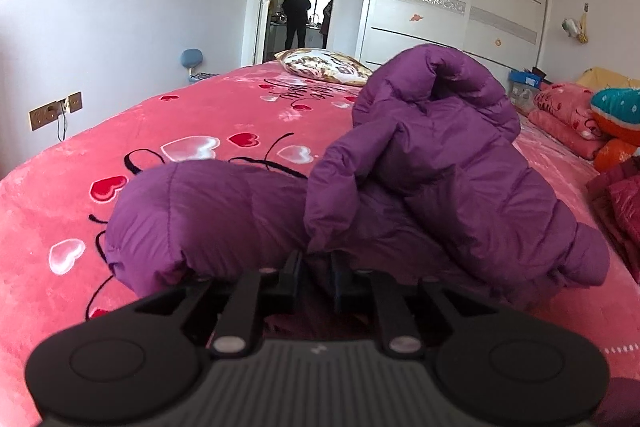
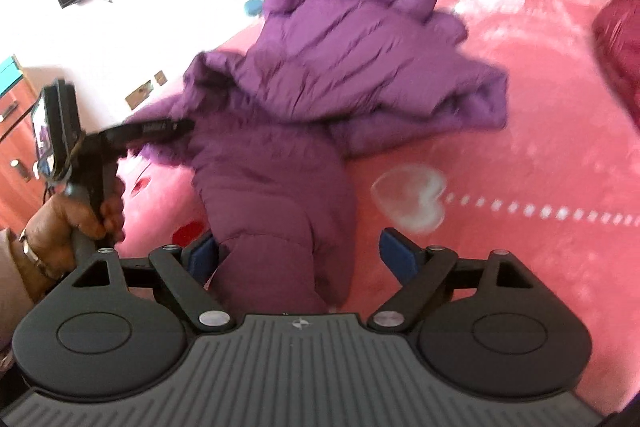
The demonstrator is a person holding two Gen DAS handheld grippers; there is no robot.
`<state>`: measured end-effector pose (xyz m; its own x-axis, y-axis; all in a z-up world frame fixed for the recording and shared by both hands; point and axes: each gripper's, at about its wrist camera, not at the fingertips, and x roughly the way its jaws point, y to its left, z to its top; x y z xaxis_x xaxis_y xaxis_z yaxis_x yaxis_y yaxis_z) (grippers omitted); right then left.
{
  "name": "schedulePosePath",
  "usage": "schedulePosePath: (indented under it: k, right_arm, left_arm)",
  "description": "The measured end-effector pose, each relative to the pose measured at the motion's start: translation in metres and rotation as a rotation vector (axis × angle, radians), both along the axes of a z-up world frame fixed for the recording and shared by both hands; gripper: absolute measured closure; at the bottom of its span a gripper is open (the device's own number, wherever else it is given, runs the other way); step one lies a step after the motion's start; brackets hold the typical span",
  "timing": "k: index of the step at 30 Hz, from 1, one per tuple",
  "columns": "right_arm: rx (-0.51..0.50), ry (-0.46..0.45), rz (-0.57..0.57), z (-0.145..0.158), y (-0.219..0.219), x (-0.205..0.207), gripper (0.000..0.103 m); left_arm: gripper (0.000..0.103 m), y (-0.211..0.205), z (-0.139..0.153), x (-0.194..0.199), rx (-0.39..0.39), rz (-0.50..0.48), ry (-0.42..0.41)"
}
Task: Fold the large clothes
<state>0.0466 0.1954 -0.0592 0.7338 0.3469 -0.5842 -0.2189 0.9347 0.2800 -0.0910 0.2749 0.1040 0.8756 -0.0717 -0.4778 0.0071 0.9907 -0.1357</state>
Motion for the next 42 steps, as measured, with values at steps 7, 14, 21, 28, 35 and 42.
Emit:
schedulePosePath:
  k: [7, 14, 21, 28, 35, 42]
  right_arm:
    - [-0.123, -0.059, -0.091, 0.009, 0.01, 0.025, 0.0]
    - [-0.131, -0.1, -0.185, 0.011, 0.013, 0.066, 0.0]
    - [-0.128, -0.186, -0.235, 0.029, 0.02, 0.086, 0.0]
    - [-0.222, -0.145, -0.308, 0.014, 0.003, 0.093, 0.0]
    - [-0.245, -0.025, -0.468, -0.043, -0.05, 0.086, 0.0]
    - [-0.112, 0.024, -0.497, -0.078, -0.081, 0.083, 0.0]
  left_arm:
    - [0.086, 0.003, -0.002, 0.007, 0.001, -0.002, -0.019]
    - [0.084, 0.01, -0.004, 0.012, -0.021, -0.006, -0.01]
    - [0.083, 0.017, -0.005, 0.017, -0.053, -0.005, -0.002]
    - [0.08, 0.022, -0.005, 0.023, -0.08, -0.017, 0.003]
    - [0.073, 0.018, -0.003, 0.02, -0.054, -0.049, -0.01]
    - [0.061, 0.0, 0.008, 0.005, 0.061, -0.112, -0.069]
